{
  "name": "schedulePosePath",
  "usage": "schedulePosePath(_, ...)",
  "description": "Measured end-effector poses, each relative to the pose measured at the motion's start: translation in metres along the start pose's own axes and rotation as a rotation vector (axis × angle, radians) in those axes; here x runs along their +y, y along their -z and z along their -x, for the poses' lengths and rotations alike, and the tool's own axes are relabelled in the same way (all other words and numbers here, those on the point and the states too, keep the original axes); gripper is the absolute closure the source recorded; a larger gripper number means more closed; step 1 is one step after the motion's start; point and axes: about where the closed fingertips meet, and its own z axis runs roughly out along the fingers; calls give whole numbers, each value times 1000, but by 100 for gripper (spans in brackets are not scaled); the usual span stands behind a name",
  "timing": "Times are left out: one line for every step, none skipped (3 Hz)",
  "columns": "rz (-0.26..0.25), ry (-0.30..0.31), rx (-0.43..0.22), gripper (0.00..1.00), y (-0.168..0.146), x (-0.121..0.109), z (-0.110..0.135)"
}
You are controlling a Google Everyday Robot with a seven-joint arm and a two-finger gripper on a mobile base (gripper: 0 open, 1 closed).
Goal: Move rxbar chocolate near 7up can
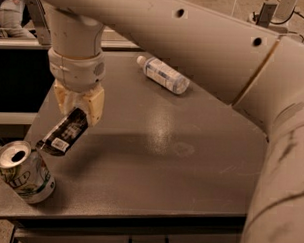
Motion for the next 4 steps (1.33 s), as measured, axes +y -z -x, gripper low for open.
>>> schedulePosePath(19, 35, 0, 100, -14, -5, 3)
schedulePosePath(37, 46, 0, 100, -29, -7, 4)
schedulePosePath(52, 61, 4, 100, -42, -8, 9)
schedulePosePath(60, 65, 0, 100, -54, -5, 11)
